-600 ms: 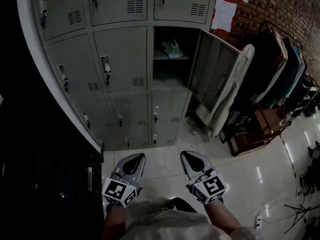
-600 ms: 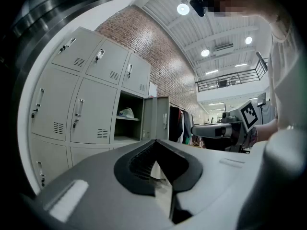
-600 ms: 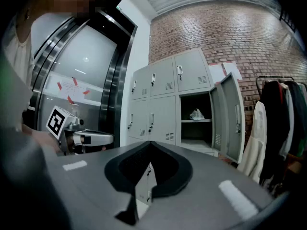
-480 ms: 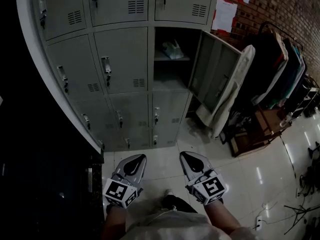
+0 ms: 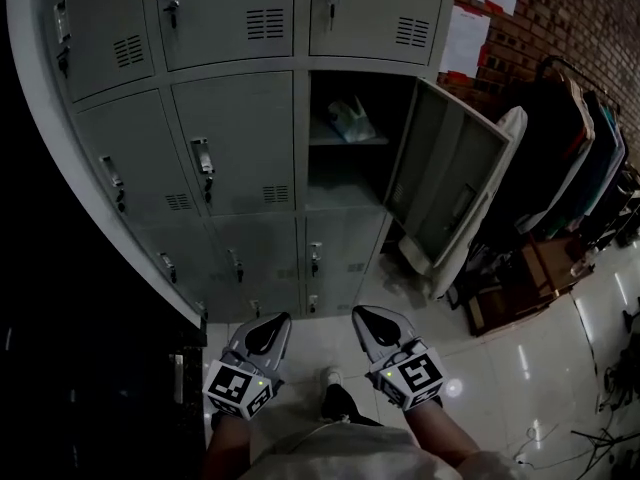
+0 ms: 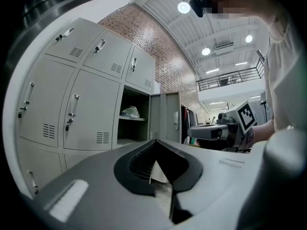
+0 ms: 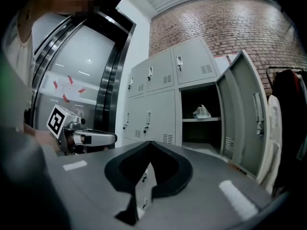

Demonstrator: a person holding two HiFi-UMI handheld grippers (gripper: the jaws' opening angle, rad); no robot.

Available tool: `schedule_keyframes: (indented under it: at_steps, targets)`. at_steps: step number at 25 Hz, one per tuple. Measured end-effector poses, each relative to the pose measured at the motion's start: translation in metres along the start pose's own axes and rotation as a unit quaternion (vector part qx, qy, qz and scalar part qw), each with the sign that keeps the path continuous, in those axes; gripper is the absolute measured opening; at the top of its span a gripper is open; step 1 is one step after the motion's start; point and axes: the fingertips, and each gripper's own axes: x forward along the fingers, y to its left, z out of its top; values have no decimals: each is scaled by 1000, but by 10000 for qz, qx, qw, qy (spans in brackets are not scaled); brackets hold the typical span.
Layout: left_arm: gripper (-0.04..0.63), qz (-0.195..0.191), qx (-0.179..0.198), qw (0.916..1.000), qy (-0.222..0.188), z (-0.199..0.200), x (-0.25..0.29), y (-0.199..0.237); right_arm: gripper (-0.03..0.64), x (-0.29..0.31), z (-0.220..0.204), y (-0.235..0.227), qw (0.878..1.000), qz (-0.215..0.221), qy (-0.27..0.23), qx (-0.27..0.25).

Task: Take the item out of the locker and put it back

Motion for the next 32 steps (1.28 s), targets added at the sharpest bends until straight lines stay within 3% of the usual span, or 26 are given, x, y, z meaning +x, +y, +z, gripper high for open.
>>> schedule_keyframes:
  at_steps: [7, 14, 23, 27, 30, 32]
  targets:
    - [6, 91, 339, 9994, -43, 26, 113, 52, -3, 81, 16, -103, 9997, 169, -176, 40]
    - [5, 108, 415, 9989, -204, 52, 193, 93, -2, 142, 42, -173, 9993, 210, -294, -122]
    - [5, -316, 558, 9979, -133, 54, 248, 117, -3, 177, 51, -220, 9992, -178, -295, -206]
    - [5, -472, 520, 9973, -226, 62, 262, 123, 2, 196, 65, -240, 9975, -549, -417, -170]
    - [5, -539, 542, 9970, -152, 59, 266, 128, 264, 222, 84, -251, 9966, -552, -499, -343]
    - [5, -546, 549, 9969, -133, 58, 268, 133, 357, 239, 102, -262, 9950, -578, -623, -526]
